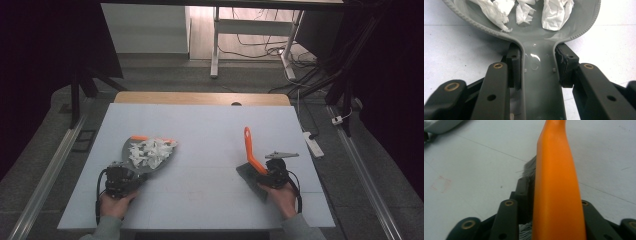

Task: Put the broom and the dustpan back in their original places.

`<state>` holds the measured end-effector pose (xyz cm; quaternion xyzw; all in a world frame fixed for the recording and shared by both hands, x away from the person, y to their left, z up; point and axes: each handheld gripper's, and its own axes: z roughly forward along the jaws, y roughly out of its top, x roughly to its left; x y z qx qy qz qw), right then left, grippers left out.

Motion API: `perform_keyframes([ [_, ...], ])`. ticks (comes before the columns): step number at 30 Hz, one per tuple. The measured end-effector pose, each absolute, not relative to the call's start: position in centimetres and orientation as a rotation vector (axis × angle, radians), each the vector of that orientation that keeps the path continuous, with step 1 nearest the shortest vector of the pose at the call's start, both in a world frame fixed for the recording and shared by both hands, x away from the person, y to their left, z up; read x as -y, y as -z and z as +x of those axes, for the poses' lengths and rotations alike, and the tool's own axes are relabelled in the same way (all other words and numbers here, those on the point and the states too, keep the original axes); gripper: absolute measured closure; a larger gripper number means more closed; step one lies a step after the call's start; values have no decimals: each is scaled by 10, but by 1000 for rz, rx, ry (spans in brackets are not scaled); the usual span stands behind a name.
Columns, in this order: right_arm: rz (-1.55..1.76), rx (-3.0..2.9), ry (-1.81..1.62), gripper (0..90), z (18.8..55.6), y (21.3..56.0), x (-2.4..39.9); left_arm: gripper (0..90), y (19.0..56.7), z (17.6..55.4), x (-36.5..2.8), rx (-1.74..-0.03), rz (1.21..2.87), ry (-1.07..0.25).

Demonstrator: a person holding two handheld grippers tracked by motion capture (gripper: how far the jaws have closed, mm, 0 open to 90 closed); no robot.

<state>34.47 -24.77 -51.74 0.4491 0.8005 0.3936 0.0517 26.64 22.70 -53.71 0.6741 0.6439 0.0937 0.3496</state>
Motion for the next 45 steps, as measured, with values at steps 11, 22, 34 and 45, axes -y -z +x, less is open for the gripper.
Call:
perform_keyframes([
  [11, 1374, -2441, -1128, 506, 354, 518, 253, 554, 536, 266, -225, -1660, 1753, -260],
  [22, 1436, -2391, -1022, 382, 357, 513, 257, 312, 528, 257, -228, -1629, 1783, -332],
  [34, 1420, -2319, -1026, 368, 350, 503, 267, 277, 512, 240, -237, -1522, 1847, -434],
  [45, 1241, -2340, -1140, 396, 332, 488, 277, 299, 503, 243, -237, -1313, 1910, -414],
])
